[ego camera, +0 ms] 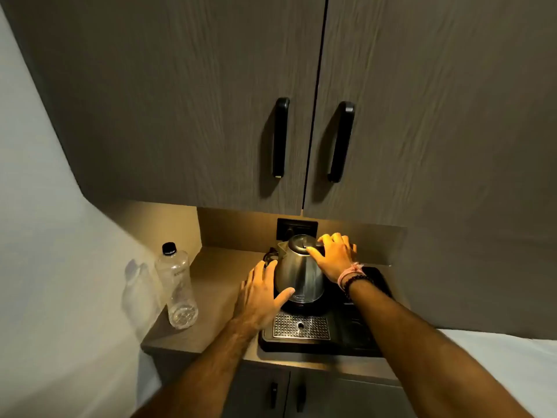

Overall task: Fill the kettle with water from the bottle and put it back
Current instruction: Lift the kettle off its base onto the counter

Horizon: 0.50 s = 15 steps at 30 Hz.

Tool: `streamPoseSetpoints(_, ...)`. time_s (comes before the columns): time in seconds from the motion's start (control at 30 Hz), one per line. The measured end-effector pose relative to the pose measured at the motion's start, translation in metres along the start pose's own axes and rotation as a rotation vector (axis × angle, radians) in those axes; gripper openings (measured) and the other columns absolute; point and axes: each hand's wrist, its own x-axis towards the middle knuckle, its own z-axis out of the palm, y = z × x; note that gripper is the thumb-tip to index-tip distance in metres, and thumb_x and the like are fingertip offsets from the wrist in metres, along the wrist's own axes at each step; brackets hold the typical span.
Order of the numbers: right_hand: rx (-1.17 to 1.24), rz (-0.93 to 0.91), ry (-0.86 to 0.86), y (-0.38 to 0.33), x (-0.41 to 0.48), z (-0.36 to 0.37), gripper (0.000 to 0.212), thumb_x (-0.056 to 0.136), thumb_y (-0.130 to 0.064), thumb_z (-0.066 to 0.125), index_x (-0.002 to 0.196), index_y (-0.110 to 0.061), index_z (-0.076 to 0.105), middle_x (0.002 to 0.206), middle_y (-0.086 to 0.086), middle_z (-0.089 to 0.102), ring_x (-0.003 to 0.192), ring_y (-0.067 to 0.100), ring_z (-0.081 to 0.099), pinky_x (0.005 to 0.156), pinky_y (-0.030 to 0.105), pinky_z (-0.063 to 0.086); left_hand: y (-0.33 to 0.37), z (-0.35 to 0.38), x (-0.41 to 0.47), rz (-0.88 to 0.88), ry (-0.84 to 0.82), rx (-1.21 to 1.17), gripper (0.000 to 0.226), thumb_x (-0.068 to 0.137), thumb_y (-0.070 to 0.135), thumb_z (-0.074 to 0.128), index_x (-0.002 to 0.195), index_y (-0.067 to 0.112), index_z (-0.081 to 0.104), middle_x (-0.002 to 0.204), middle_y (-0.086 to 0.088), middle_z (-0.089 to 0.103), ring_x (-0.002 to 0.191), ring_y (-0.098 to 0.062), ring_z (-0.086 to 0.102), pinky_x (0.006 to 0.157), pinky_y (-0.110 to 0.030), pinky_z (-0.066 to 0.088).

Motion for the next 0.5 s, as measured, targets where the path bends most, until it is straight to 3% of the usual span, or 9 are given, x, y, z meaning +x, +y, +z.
streamPoseSetpoints(0.13, 0.132, 0.231, -0.197, -0.003, 0.029, 0.008, 0.079, 0.082, -0.076, 0.048, 0.135, -0.018, 0.051, 0.140, 0.014, 0.050, 0.133, 0.036, 0.042, 0.109, 0.057, 0.033, -0.003, 0.008, 0.021, -0.058, -0.040, -0.074, 0.082, 0.089, 0.062, 0.052, 0.154, 0.023, 0.020, 0.158, -0.006, 0.029, 0.140, -0.025, 0.035, 0.112, -0.045, 0.037)
streamPoseSetpoints(0.27, 0.076, 0.300, -0.339, -0.004, 0.058, 0.024, 0.094, 0.076, -0.084, 0.047, 0.137, -0.013, 0.051, 0.147, 0.020, 0.046, 0.138, 0.042, 0.037, 0.113, 0.057, 0.027, -0.009, 0.017, 0.052, -0.098, -0.114, -0.193, 0.090, 0.084, 0.061, 0.060, 0.155, 0.022, 0.019, 0.158, -0.006, 0.031, 0.139, -0.025, 0.038, 0.112, -0.046, 0.038)
streamPoseSetpoints(0.4, 0.041, 0.298, -0.384, -0.002, 0.077, 0.027, 0.090, 0.073, -0.086, 0.046, 0.120, -0.012, 0.063, 0.132, 0.015, 0.062, 0.125, 0.037, 0.053, 0.113, 0.051, 0.028, -0.009, 0.028, 0.079, -0.187, -0.164, -0.420, 0.106, 0.075, 0.061, 0.071, 0.156, 0.021, 0.016, 0.158, -0.006, 0.033, 0.142, -0.026, 0.037, 0.113, -0.045, 0.037)
streamPoseSetpoints(0.5, 0.051, 0.282, -0.378, 0.001, 0.082, 0.029, 0.073, 0.078, -0.082, 0.046, 0.096, -0.015, 0.065, 0.111, 0.008, 0.067, 0.117, 0.032, 0.057, 0.114, 0.055, 0.023, -0.006, 0.038, 0.093, -0.281, -0.195, -0.617, 0.122, 0.065, 0.059, 0.082, 0.157, 0.019, 0.012, 0.157, -0.007, 0.035, 0.142, -0.027, 0.036, 0.114, -0.045, 0.037)
